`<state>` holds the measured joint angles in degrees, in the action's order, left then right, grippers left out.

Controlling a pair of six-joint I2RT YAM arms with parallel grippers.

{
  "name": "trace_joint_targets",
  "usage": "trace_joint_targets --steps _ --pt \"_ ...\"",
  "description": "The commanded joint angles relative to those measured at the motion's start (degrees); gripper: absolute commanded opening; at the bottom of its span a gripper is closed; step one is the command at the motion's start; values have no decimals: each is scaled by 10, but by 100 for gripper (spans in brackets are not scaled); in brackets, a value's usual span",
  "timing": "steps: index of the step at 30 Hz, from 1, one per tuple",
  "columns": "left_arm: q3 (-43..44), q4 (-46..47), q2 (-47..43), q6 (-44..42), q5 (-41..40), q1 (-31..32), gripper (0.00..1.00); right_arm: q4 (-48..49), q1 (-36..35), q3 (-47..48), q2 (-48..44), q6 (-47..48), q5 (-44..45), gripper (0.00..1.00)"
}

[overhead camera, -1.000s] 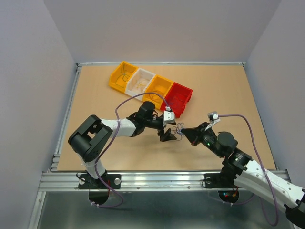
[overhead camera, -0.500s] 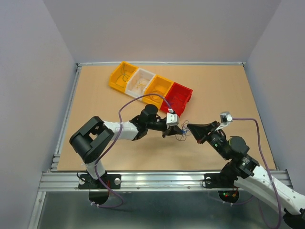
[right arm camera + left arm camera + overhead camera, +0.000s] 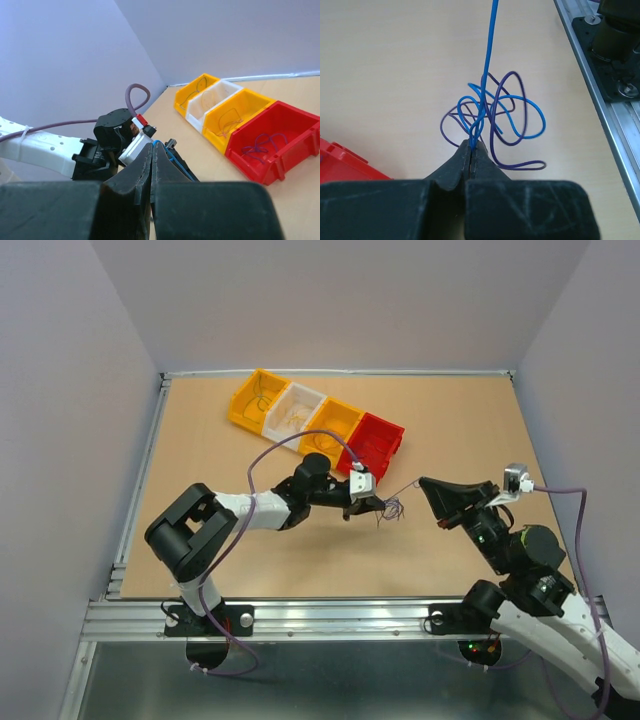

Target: Untangle the cables

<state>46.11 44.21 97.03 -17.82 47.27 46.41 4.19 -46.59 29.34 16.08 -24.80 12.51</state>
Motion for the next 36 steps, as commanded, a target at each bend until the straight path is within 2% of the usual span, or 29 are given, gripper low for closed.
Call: trace_joint_targets --steps 1,6,9,10,11,12,14,15,19,20,21,24,25,26,28,31,36 --pt "6 -32 12 -4 -34 -13 0 87 -3 104 11 40 20 0" --pt "11 -28 -2 17 -51 -48 0 90 -3 146 -3 55 19 1" --pt "17 -25 -10 46 -31 -90 0 89 -3 157 -17 63 15 1" --pt "20 -25 -11 53 1 -115 1 89 -3 154 -20 63 17 0" --pt "21 -25 -14 58 18 -126 27 88 -3 148 -21 64 21 1" --pt "20 -25 -21 61 44 -135 44 89 -3 144 -16 63 27 1" --pt "13 -25 -32 58 54 -146 69 88 -3 141 -5 62 27 1" --pt "8 -24 -46 49 54 -146 71 88 -3 142 3 63 25 0" --pt "-9 -22 -70 31 58 -145 67 88 -3 161 40 66 16 0" --pt "-9 -20 -79 33 53 -146 69 88 -3 165 52 66 12 1" --pt "-11 -20 -83 33 49 -145 71 88 -3 169 58 65 7 0" --pt "-23 -22 -99 12 54 -143 88 89 -3 186 85 68 3 1" --pt "-26 -22 -98 7 55 -140 88 90 -3 192 94 69 3 1" --pt "-27 -26 -95 -1 47 -135 94 91 -3 207 102 72 1 1" --pt "-26 -26 -89 -5 34 -121 98 94 -3 231 129 73 -9 1" --pt "-28 -18 -78 2 34 -106 99 112 -3 252 161 71 -38 1" --pt "-64 90 -86 51 10 -83 99 158 -3 308 212 65 -75 0"
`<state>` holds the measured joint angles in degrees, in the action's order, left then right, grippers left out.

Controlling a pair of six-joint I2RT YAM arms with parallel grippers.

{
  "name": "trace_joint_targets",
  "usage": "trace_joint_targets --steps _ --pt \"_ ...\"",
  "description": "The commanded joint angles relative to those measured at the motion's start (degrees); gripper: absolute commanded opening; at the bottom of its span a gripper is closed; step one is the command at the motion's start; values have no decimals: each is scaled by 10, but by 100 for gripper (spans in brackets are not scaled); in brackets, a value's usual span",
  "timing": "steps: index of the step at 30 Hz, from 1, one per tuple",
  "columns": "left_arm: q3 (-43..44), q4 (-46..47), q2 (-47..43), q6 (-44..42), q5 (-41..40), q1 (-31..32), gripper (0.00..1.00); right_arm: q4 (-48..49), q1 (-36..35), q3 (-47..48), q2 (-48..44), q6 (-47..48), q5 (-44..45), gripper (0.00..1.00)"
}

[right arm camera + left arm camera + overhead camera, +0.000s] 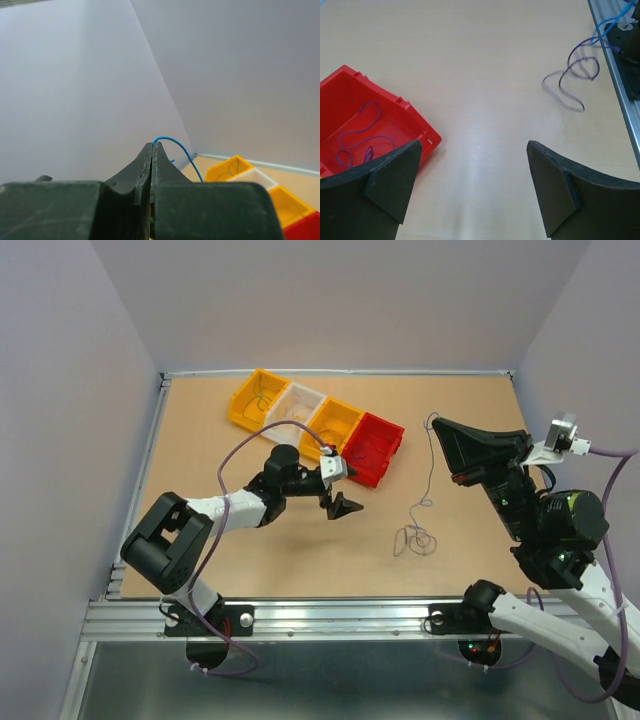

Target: Untangle the cables

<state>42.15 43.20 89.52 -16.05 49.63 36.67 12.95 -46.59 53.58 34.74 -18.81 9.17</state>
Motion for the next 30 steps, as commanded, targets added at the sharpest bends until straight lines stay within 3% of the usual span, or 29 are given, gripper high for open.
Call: trace_joint_targets --steps 1,4,12,13,14,16,17,22,25,27,29,30 --pt "-33 118 -12 45 -26 19 99 77 -3 73 35 4 -55 0" --pt "-31 172 -5 83 -46 36 99 112 -3 112 76 -4 -80 0" --pt "32 158 64 71 -120 75 99 150 -3 234 204 -38 -143 1" --pt "62 140 77 67 -130 79 90 152 -3 244 224 -40 -154 1" --pt "80 118 89 66 -125 79 71 153 -3 253 233 -43 -159 0" --pt "110 64 119 74 -128 79 27 160 -3 265 246 -47 -166 1" --pt "115 65 123 76 -138 79 0 163 -3 264 246 -47 -167 1" --pt "41 148 87 64 -179 71 0 181 -3 229 212 -27 -131 0" --pt "37 141 80 66 -189 61 0 183 -3 220 191 -4 -110 1" --pt "68 97 91 106 -208 23 0 183 -3 217 167 17 -94 1" --pt "106 83 103 182 -145 -25 0 183 -3 209 148 26 -65 1" --pt "115 86 117 209 -126 -79 0 185 -3 204 129 32 -61 1"
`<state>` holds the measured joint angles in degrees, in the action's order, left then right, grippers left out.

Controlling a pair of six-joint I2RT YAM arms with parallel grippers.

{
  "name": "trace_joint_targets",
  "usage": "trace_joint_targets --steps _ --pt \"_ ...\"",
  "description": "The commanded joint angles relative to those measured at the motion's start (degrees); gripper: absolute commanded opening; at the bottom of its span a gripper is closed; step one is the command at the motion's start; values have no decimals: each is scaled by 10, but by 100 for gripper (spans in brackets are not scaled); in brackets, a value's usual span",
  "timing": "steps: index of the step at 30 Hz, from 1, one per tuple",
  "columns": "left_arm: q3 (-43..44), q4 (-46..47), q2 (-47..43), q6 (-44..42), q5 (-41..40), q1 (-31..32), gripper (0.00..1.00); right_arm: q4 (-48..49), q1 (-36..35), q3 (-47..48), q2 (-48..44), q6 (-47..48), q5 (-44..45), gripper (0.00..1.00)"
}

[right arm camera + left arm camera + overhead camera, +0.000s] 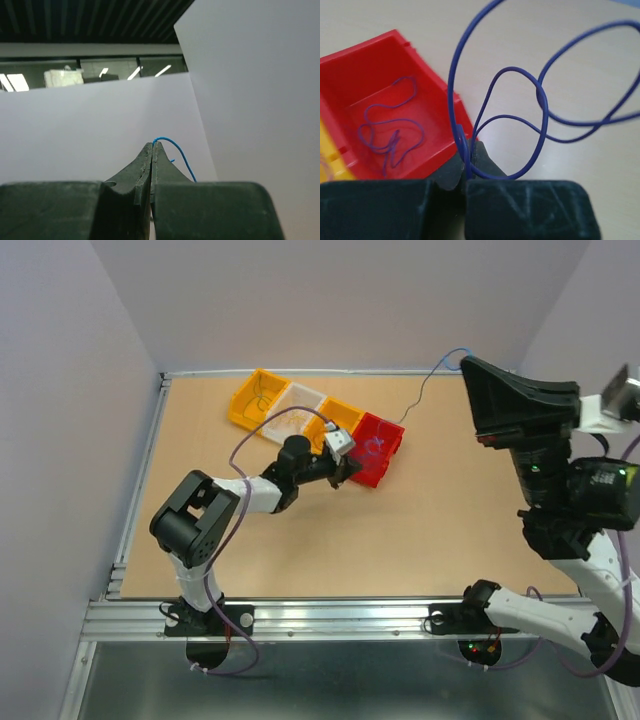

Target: Untangle the cables

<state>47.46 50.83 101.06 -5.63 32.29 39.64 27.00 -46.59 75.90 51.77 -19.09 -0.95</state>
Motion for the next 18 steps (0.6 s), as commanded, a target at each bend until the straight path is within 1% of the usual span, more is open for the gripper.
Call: trace_joint_targets --steps 1,4,8,14,17,18 --pt "75 10 8 119 66 -127 0 45 -3 -26 -50 38 41 1" --pt "76 6 18 130 52 -177 0 47 -3 -39 -85 47 37 1" --pt "83 2 5 143 23 -220 0 49 -3 -65 -125 59 46 1" --pt "73 3 -71 168 -5 -312 0 47 -3 -109 -163 63 68 1" --pt "67 4 -110 174 -11 -365 0 42 -3 -119 -153 59 63 1" --pt "66 2 -116 175 -7 -371 0 41 -3 -121 -148 58 63 1"
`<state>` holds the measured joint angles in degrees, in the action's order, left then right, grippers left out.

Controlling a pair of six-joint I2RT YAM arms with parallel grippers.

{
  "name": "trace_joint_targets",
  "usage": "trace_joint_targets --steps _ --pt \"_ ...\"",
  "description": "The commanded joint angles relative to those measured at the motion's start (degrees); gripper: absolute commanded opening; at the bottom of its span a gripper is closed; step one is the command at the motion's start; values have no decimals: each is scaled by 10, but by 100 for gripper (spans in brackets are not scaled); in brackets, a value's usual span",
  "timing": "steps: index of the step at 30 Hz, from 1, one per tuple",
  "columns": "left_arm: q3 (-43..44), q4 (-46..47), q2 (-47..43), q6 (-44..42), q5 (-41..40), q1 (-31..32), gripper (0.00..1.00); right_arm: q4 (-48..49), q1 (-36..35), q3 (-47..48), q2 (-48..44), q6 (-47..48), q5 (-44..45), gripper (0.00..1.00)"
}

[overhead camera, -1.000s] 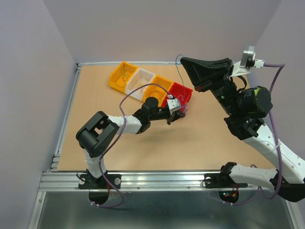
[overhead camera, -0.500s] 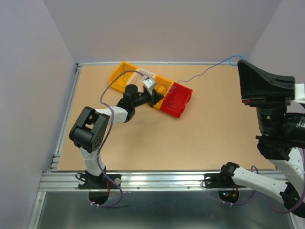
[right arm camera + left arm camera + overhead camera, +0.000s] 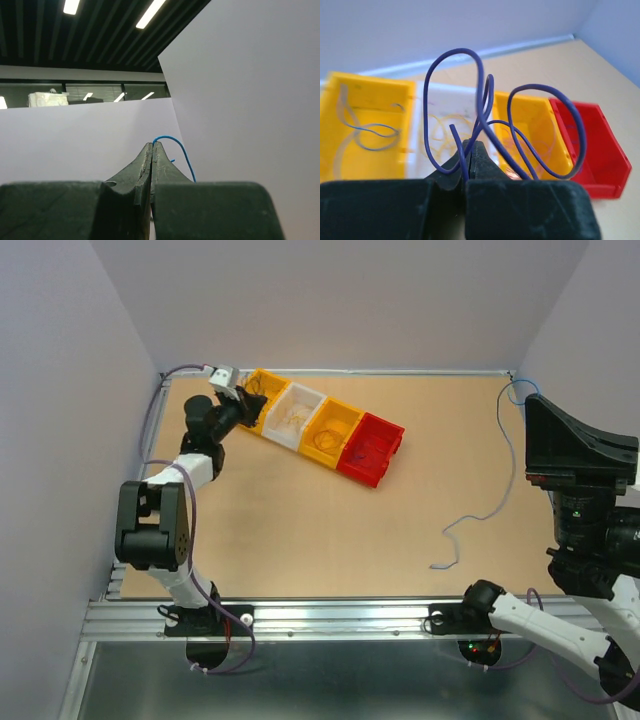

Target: Untangle the cables

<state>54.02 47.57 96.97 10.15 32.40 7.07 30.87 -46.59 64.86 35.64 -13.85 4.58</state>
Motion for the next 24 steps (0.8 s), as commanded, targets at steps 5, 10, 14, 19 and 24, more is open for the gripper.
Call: trace_joint_targets --steps 5,10,14,19,24 --pt "-22 35 -97 2 25 -41 0 3 -3 -10 64 5 7 1" --pt "-12 20 -92 -3 38 11 0 9 -3 -32 92 -2 -3 0" --pt "17 -32 -84 -32 13 69 0 21 -3 -76 80 0 17 1" --pt "63 -103 -47 -62 -46 139 0 37 -3 -112 61 2 35 0" --pt "186 -206 41 -32 -59 172 0 35 -3 -133 29 12 45 0"
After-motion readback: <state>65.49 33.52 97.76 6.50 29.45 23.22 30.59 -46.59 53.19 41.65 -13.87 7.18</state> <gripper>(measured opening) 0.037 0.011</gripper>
